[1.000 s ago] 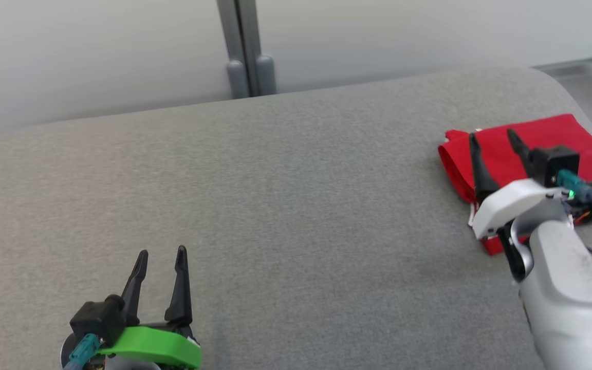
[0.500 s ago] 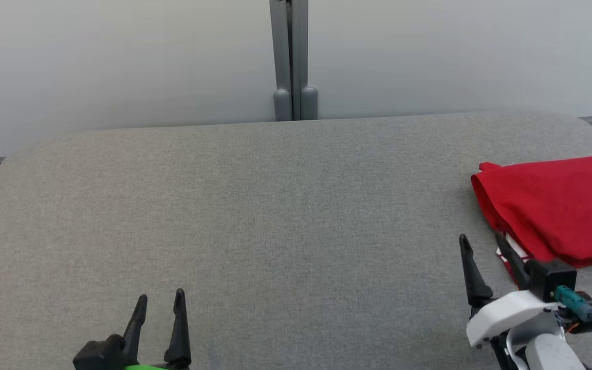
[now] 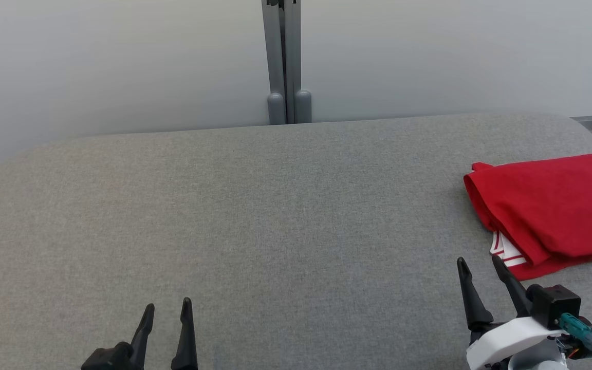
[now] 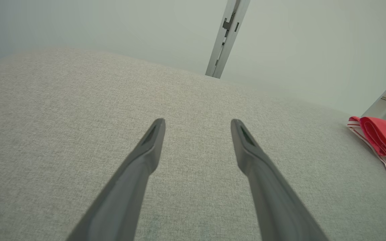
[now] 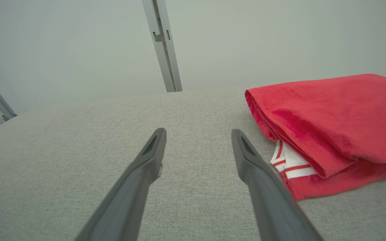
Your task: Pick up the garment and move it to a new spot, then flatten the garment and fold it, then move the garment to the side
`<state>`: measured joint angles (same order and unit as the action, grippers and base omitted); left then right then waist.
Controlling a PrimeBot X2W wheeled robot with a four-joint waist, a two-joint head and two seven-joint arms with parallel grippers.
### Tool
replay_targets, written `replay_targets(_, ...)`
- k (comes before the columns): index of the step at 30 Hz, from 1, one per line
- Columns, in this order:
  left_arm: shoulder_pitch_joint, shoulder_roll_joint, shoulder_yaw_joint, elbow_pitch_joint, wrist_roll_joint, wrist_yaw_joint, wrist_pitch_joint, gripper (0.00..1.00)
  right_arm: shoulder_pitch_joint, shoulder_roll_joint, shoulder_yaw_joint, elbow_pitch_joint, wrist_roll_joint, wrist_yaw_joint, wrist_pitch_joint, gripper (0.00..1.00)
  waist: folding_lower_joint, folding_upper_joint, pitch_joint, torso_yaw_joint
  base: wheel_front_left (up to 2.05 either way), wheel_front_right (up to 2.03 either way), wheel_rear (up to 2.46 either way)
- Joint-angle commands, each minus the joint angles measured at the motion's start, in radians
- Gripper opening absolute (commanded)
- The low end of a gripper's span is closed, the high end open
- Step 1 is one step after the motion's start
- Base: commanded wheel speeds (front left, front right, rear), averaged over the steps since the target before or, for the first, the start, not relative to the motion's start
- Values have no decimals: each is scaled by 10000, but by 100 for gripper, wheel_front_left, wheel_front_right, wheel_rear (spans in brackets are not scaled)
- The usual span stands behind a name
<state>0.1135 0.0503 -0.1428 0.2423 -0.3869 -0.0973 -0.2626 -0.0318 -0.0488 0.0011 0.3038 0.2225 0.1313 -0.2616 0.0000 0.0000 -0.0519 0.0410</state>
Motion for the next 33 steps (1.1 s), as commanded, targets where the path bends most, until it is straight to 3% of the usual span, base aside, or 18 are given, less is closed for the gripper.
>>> replay_targets(1, 23, 9, -22, 19, -93, 9, -24, 100, 100, -41, -24, -62, 70, -14, -45, 100, 0, 0, 2, 4, 0, 0, 0)
replay_targets(12, -69, 10, -8, 44, -121, 63, -24, 100, 139, -40, -58, -50, 51, -14, -45, 100, 0, 0, 19, 73, 0, 0, 0)
replay_targets(13, -9, -2, -29, 45, -36, 22, 1, 0, 12, 0, -53, -37, 2, 0, 0, 0, 0, 0, 19, 73, 0, 0, 0)
replay_targets(17, 11, -7, -42, 409, -191, 15, 103, 0, 120, 77, -69, 333, 154, 2, 102, 0, 0, 0, 24, 70, 0, 0, 0)
replay_targets(33, -487, 58, 431, 335, -2773, -62, 805, 0, -79, 54, -291, 112, 3022, 0, 858, 0, 0, 0, 91, 10, 0, 0, 0)
